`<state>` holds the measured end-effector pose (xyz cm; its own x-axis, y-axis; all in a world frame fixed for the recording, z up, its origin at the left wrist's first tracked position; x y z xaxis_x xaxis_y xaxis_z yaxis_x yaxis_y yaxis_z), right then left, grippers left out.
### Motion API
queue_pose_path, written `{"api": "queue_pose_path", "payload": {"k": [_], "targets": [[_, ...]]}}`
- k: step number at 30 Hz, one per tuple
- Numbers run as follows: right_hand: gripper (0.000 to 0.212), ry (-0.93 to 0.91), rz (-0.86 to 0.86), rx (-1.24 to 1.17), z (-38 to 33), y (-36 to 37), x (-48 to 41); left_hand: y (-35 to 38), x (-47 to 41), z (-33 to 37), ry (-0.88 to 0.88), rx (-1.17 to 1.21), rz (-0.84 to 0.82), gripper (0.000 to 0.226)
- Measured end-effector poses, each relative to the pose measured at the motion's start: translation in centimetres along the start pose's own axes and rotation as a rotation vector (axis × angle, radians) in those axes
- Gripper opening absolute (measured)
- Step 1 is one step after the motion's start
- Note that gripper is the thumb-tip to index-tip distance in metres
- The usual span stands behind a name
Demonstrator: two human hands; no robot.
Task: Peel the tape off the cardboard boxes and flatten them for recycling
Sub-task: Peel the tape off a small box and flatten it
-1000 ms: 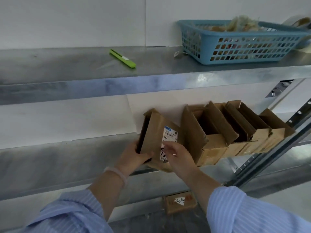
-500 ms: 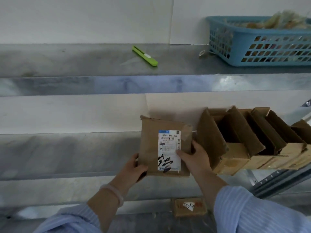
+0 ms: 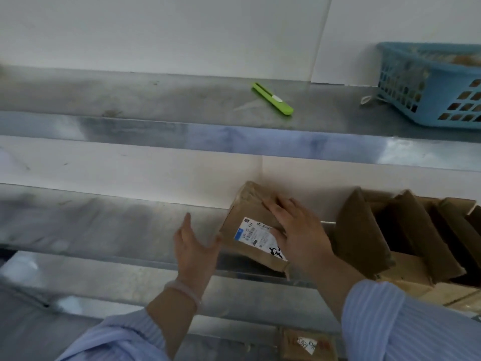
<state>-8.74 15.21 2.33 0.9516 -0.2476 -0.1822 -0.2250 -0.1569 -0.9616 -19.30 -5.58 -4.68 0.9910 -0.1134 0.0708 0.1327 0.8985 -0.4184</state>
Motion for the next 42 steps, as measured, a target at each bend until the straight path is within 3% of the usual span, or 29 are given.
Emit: {"api": "queue_pose_path", "payload": {"k": [2,4,6,10,18,23,29,35,42], "targets": [[0.064,-0.053,-0.063,0.053,-1.1,1.7,-0.5,0.4,-0.2,1.5,0.121,0.021,-0.107,0.07],[0.062,-0.124,-0.114,0.117,-2.5,3.6,-0.7,1.4,-0.3,3.0,0.229,0.045,-0.228,0.036],[0.064,-0.17,-0.143,0.168,-3.6,5.0,-0.7,1.3,-0.7,3.5,0.27,-0.008,-0.226,0.014],[0.071,-0.19,-0.134,0.228,-4.0,6.2,-1.2,0.8,-1.4,0.7,0.054,0.108,-0.2,0.02],[0.076,-0.17,-0.142,0.23,-3.4,7.3,-1.6,0.7,-1.3,-1.3,-0.012,0.15,-0.147,0.013],[0.077,-0.16,-0.146,0.212,-3.4,7.3,-1.6,-0.3,-1.1,-1.2,0.017,0.063,-0.067,0.003],[0.077,-0.148,-0.136,0.189,-3.4,7.3,-1.8,0.0,-0.9,0.2,0.071,-0.01,-0.012,0.015],[0.079,-0.153,-0.124,0.167,-3.5,7.4,-1.8,-0.5,-1.0,1.7,0.245,-0.296,0.047,0.004],[0.075,-0.147,-0.104,0.149,-3.4,7.2,-1.7,0.2,-1.2,0.5,0.159,-0.121,-0.046,0.009]]}}
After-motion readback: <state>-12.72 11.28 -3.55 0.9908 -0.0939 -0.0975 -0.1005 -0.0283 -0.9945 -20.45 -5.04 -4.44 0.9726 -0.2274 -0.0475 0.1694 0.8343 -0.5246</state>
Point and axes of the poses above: each hand's wrist, its own x-axis away from the middle knuckle, its own y-axis out of the palm, z = x × y, the point moved 9 cm from there along -x, towards the middle knuckle, and after that the axes turned 3 degrees about -z, right-handed, at the moved point
